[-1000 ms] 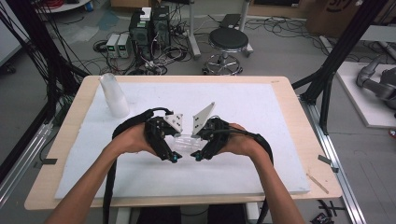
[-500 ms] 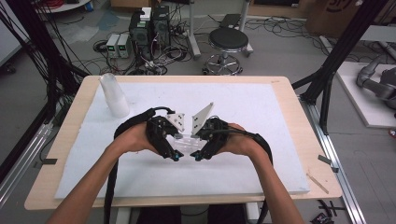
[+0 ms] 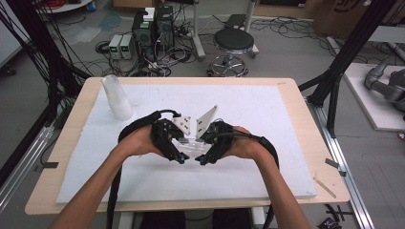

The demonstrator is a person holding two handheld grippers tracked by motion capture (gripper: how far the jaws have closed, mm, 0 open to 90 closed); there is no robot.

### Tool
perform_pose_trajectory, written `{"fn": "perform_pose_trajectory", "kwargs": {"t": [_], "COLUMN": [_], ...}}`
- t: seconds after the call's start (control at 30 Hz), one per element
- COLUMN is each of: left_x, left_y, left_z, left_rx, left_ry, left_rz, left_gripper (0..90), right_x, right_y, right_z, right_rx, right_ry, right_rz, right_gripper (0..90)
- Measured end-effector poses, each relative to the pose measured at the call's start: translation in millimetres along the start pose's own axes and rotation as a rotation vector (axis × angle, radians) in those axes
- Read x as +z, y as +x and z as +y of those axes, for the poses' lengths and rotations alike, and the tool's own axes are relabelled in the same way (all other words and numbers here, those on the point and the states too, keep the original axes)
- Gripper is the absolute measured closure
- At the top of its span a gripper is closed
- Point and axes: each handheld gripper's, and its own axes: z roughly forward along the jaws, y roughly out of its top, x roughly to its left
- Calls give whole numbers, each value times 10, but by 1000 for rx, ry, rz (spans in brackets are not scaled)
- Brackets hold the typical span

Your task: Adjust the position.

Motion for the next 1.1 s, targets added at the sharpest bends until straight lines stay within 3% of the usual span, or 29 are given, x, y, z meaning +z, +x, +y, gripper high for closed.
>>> {"fn": "perform_pose_trajectory", "kwargs": {"t": [0.07, 0.13, 0.4, 0.53, 0.7, 0.77, 0.9, 0.97, 1.03, 1.1], "left_x": [-4, -8, -16, -11, 7, 12, 70, 79, 112, 113], "left_y": [-2, -2, 4, 11, 21, 34, 23, 23, 24, 27], "left_z": [-1, -4, -32, -70, -167, -206, -289, -307, -394, -417], "left_rx": [0, -5, -13, -12, -49, -35, -46, -46, -76, -81], "left_ry": [2, 3, -10, -40, -145, -148, -198, -199, -281, -300], "left_rz": [1, 7, 3, -4, -26, -11, -20, -16, -21, -19], "left_gripper": [414, 414, 414, 413, 413, 413, 413, 413, 414, 414], "right_x": [11, 20, -30, -64, -119, -145, -206, -238, -268, -293], "right_y": [5, 12, 5, -13, -29, -30, -23, -17, -14, -13], "right_z": [0, 2, 5, -43, -149, -190, -277, -325, -372, -417], "right_rx": [2, 5, 10, 22, 62, 68, 93, 108, 121, 129], "right_ry": [-4, -15, -67, -143, -260, -306, -390, -436, -485, -515], "right_rz": [5, 7, -11, -9, -11, -16, -25, -26, -29, -39], "right_gripper": [266, 131, 129, 130, 130, 130, 130, 130, 129, 130]}}
